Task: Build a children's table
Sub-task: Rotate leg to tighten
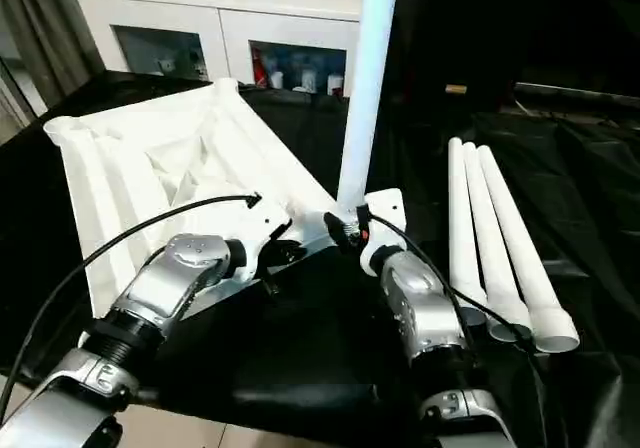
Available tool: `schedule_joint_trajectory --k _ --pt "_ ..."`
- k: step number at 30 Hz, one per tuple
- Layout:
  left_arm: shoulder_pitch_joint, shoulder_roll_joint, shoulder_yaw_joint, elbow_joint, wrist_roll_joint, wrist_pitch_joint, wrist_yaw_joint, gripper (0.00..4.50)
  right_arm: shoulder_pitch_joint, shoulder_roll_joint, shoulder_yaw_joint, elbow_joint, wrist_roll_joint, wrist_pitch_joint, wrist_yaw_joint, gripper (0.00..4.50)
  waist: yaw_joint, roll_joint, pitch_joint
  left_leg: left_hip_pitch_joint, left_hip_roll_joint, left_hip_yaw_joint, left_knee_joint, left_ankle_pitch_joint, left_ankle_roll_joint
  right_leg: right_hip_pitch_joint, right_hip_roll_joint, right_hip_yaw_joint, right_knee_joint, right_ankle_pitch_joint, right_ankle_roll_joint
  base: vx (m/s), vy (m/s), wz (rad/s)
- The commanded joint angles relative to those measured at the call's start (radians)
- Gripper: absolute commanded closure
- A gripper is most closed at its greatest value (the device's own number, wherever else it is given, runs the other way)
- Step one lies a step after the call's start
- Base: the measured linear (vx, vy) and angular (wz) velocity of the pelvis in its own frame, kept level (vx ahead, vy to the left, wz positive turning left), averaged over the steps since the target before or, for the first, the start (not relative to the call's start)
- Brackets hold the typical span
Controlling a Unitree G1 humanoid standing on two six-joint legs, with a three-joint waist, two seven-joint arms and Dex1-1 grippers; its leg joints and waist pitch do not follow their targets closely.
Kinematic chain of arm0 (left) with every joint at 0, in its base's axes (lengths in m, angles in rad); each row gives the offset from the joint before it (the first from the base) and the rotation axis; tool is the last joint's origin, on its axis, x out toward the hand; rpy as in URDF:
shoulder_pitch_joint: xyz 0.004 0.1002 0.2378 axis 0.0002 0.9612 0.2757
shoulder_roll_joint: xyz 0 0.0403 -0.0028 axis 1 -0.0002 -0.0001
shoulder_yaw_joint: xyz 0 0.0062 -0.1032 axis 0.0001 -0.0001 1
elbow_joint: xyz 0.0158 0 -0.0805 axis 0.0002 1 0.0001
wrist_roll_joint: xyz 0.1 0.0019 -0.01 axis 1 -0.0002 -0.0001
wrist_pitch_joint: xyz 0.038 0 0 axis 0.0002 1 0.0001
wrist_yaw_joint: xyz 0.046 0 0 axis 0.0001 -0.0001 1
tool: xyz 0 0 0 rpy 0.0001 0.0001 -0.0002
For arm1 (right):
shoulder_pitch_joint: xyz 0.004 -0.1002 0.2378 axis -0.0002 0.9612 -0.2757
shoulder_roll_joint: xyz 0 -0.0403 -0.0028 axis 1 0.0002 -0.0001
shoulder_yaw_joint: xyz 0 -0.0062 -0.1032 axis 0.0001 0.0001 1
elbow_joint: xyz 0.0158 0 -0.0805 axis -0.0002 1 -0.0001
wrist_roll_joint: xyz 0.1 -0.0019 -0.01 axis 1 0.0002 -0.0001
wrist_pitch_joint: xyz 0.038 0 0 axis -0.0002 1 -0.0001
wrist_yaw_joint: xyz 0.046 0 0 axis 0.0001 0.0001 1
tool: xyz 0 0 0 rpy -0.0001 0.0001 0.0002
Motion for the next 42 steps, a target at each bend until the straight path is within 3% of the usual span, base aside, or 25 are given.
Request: schedule_joint_trajectory --k 1,3,9,11,17,20,27,35,40,42 --pt "0.019 0.011 -0.017 -0.011 -0.008 -0.028 -0.034 4.5 0.014 0.0 0.041 0.001 -0.01 0.0 0.037 0.62 0.003 -0.009 -0.057 0.003 0.028 -0.006 -0.071 -0.156 0.044 0.052 -0.072 0.038 -0.076 -0.142 -0.22 0.0 0.0 0.0" --pt "0.049 0.052 -0.037 -0.056 -0.024 -0.048 -0.122 4.5 0.031 -0.066 0.057 -0.044 0.008 0.002 0.178 0.62 0.003 -0.009 -0.057 0.003 0.03 -0.007 -0.073 -0.175 0.044 0.053 -0.074 0.04 -0.079 -0.178 -0.209 0.0 0.0 0.0" --pt "0.093 0.137 -0.051 -0.135 -0.075 -0.074 -0.294 4.5 0.056 -0.205 0.076 -0.105 0.046 0.012 0.419 0.62 0.008 -0.007 -0.059 0.004 0.033 -0.004 -0.07 -0.15 0.065 0.051 -0.07 0.04 -0.07 -0.101 -0.235 0.0 0.0 0.0" --pt "0.096 0.158 -0.046 -0.145 -0.086 -0.073 -0.324 4.5 0.066 -0.241 0.089 -0.129 0.064 0.024 0.488 0.62 0.013 -0.003 -0.06 0.007 0.036 -0.004 -0.07 -0.142 0.073 0.051 -0.07 0.039 -0.068 -0.088 -0.241 0.0 0.0 0.0" --pt "0.103 0.199 -0.045 -0.171 -0.098 -0.061 -0.377 4.5 0.09 -0.303 0.123 -0.181 0.078 0.051 0.615 0.62 0.018 -0.008 -0.059 0.004 0.033 -0.004 -0.068 -0.136 0.079 0.054 -0.071 0.038 -0.067 -0.088 -0.245 0.0 0.0 0.0" --pt "0.104 0.2 -0.043 -0.175 -0.1 -0.061 -0.38 4.5 0.09 -0.308 0.131 -0.178 0.075 0.048 0.635 0.62 0.016 -0.009 -0.061 0.002 0.033 -0.004 -0.066 -0.124 0.077 0.054 -0.07 0.037 -0.066 -0.086 -0.246 0.0 0.0 0.0" --pt "0.105 0.192 -0.045 -0.181 -0.101 -0.055 -0.378 4.5 0.092 -0.29 0.136 -0.174 0.078 0.05 0.63 1.34 0.014 -0.01 -0.061 0.004 0.033 -0.004 -0.065 -0.115 0.081 0.053 -0.07 0.036 -0.065 -0.075 -0.253 0.0 0.0 0.0" --pt "0.114 0.192 -0.05 -0.183 -0.093 -0.053 -0.378 4.5 0.092 -0.279 0.134 -0.151 0.06 0.042 0.591 1.71 0.013 -0.01 -0.061 0.003 0.032 -0.004 -0.066 -0.116 0.077 0.054 -0.071 0.036 -0.066 -0.087 -0.25 0.0 0.0 0.0" --pt "0.111 0.165 -0.043 -0.167 -0.089 -0.035 -0.34 4.5 0.105 -0.235 0.106 -0.132 0.066 0.053 0.504 1.75 0.009 -0.011 -0.058 0.004 0.033 -0.004 -0.069 -0.144 0.06 0.052 -0.072 0.038 -0.071 -0.144 -0.236 0.0 0.0 0.0" --pt "0.087 0.121 -0.019 -0.116 -0.069 -0.035 -0.244 4.5 0.112 -0.187 0.076 -0.101 0.062 0.056 0.398 1.76 0.006 -0.013 -0.056 0.005 0.032 -0.004 -0.07 -0.151 0.054 0.05 -0.07 0.038 -0.074 -0.157 -0.231 0.0 0.0 0.0"
